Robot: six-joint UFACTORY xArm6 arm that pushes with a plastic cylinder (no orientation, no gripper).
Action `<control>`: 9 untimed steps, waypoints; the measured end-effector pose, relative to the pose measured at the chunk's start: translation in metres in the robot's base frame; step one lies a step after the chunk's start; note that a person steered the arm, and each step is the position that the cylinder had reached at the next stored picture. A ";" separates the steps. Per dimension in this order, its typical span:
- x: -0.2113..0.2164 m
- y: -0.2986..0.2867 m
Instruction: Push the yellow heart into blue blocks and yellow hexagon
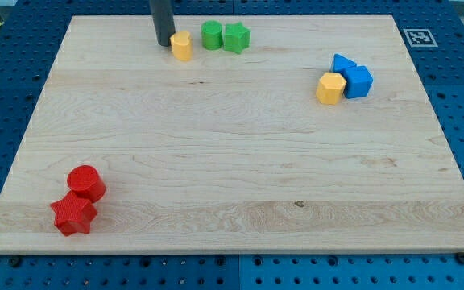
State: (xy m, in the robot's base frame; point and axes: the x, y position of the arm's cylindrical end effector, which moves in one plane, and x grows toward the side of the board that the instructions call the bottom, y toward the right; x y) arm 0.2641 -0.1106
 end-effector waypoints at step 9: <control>0.048 0.099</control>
State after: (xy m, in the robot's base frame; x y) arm 0.3122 -0.0117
